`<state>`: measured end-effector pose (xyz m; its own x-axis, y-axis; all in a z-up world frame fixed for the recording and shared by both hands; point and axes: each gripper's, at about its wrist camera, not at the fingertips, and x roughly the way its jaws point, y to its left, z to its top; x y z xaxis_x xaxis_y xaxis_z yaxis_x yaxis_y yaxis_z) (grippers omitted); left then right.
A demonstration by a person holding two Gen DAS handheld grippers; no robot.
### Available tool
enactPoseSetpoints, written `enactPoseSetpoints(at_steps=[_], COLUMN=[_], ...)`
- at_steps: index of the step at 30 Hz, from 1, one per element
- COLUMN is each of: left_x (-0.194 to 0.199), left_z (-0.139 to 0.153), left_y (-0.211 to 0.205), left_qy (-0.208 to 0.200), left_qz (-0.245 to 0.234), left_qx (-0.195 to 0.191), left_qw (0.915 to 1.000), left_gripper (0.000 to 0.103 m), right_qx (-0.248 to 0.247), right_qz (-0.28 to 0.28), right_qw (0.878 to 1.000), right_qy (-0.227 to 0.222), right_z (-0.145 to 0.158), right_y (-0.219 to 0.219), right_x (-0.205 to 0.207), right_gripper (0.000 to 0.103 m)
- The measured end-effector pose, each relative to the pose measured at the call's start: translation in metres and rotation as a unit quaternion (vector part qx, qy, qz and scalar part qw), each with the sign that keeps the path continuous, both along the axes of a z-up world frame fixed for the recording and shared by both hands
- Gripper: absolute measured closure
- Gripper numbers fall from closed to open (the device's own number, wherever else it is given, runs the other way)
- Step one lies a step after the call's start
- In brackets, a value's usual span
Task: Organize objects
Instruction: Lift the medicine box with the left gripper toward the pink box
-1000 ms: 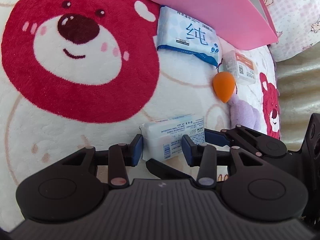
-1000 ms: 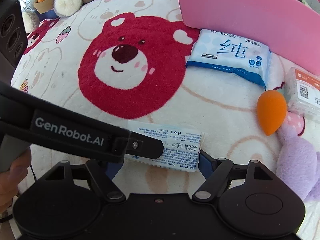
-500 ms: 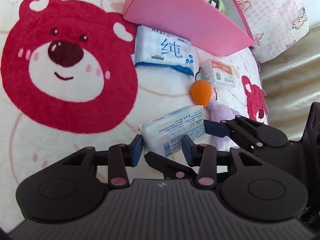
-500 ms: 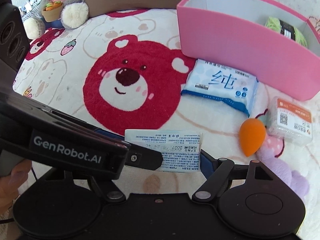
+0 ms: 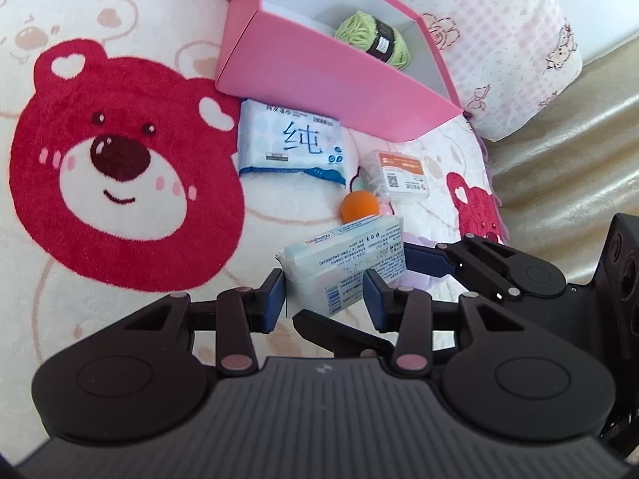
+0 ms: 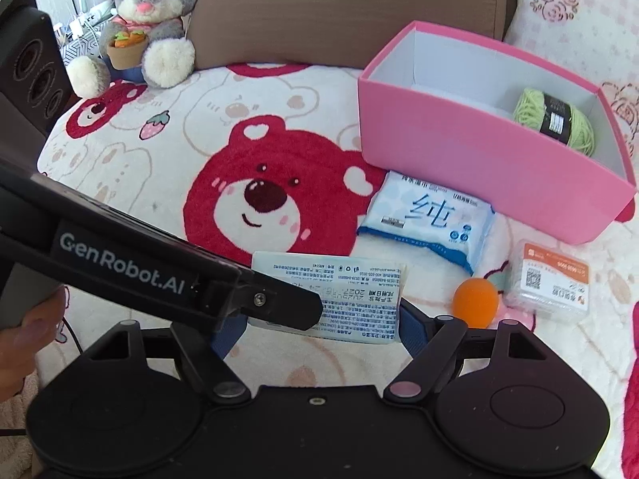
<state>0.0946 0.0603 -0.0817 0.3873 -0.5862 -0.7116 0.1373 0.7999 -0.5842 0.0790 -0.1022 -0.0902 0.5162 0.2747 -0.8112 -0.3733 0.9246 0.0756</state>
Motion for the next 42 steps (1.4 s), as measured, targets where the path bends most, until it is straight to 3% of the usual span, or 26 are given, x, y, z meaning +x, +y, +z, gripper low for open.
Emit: enactPoseSetpoints(at_steps=[16,34,42], left_x=[-0.010,0.005,0.017], left_z=[0.050,0.096,0.095], left_y=[-0.006,-0.015,-0.013], left_qy=[-0.056,-0.074,-0.072], left_qz=[0.002,-0.006,0.009], left_qx=[0.000,0.012,0.002], left_qw=[0.9984,0.9972,0.9974], left_gripper=[0.062,0.062,0.062], right_qx=[-0.007,0.004,0.028], right_qz=[0.007,-0.002,-0.002], right_qw=[0.998,0.997,0.997], right_qy=[-0.066,-0.075,-0.076], right_z=[0.041,0.079,0.085], right_y=[-0.004,-0.019,-0.026], right_x=[-0.009,0.004,0.023], right_gripper=[0.021,0.020,0.022])
